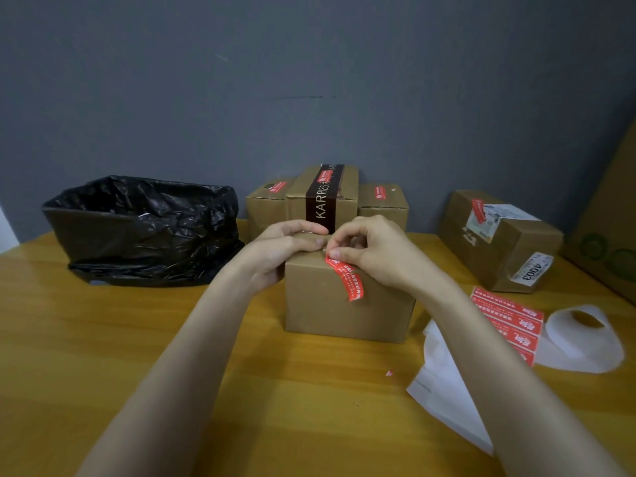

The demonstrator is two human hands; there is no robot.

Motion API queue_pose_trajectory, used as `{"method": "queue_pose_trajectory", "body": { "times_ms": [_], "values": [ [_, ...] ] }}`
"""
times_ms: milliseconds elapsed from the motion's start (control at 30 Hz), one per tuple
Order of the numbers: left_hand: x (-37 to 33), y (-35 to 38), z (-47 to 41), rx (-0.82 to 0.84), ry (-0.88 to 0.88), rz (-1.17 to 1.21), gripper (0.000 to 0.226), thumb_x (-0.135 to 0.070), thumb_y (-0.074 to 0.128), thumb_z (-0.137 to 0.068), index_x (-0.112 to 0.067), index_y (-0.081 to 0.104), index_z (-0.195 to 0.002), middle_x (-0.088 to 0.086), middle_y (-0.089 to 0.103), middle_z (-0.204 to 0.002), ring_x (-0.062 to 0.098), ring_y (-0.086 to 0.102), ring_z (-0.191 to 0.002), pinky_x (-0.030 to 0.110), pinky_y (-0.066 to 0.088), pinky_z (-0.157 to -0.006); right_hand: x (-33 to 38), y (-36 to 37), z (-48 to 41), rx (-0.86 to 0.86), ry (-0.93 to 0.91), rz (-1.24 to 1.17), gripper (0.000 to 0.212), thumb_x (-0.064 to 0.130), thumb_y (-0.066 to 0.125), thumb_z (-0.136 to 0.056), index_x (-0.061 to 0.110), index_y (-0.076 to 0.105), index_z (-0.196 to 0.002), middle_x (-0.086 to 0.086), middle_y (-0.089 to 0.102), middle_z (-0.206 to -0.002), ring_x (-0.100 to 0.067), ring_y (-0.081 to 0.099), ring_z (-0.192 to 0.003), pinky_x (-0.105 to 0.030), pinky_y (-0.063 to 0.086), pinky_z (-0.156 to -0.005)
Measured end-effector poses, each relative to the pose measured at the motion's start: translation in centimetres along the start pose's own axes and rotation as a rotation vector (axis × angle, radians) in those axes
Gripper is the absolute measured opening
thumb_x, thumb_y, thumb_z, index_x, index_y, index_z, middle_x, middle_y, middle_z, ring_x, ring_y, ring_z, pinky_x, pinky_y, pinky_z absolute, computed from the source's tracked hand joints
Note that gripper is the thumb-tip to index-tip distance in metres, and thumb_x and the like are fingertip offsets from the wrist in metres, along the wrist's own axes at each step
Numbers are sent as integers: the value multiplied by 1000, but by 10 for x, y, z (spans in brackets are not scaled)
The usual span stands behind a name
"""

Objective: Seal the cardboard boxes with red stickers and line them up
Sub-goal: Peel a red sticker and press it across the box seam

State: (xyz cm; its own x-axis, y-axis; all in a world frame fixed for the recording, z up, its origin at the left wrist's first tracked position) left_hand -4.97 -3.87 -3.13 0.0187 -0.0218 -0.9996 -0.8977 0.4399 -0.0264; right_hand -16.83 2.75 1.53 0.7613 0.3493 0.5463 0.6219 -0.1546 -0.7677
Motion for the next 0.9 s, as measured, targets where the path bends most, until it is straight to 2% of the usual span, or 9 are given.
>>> {"method": "queue_pose_trajectory", "body": {
  "times_ms": [133, 400, 700, 833, 900],
  "values": [
    [0, 0, 1, 7, -17, -2, 21, -9, 62, -86, -17, 63, -105, 13, 65, -103, 22, 64, -87, 31, 54, -72, -1, -1, 0, -36, 6, 27, 12, 25, 66, -85, 32, 64, -75, 17, 48, -84, 0, 46, -75, -31, 45, -79],
    [-1, 1, 3, 4, -30, -5, 20, -9, 62, -86, -18, 63, -104, 13, 65, -102, 21, 64, -85, 31, 54, -70, -1, -6, 4, -34, 4, -39, 6, 20, 67, -83, 25, 69, -81, 7, 49, -97, 0, 47, -78, -11, 37, -69],
    [-4, 3, 6, 2, -30, -6, 18, -8, 61, -87, -18, 61, -102, 10, 65, -96, 18, 64, -79, 26, 54, -63, -3, -9, 4, -24, -10, -84, 6, 16, 66, -84, 21, 69, -82, 1, 52, -101, -2, 48, -81, -6, 38, -69],
    [-5, 3, 8, -9, -31, -3, 18, -7, 60, -87, -18, 61, -101, 10, 64, -96, 17, 64, -78, 24, 55, -61, -3, -12, 5, -9, -12, -100, 8, 15, 65, -85, 22, 67, -81, 1, 52, -102, -4, 51, -83, -9, 40, -72],
    [-6, 4, 9, -9, -32, 2, 17, -6, 60, -87, -18, 61, -100, 11, 64, -95, 17, 64, -76, 22, 55, -58, -2, -13, 6, 0, -16, -128, 12, 14, 65, -85, 24, 65, -78, 0, 52, -102, -3, 52, -82, -6, 40, -71]
  ]
}}
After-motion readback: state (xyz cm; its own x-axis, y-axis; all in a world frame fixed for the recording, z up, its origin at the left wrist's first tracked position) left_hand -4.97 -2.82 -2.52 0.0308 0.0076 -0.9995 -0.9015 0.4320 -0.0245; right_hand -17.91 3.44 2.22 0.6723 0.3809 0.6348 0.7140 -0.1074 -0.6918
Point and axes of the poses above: each hand's wrist, its own z-axis away from the middle knuckle, its own y-axis out of the palm, x = y × z, the point moved 6 cm from there along -z, towards the middle knuckle
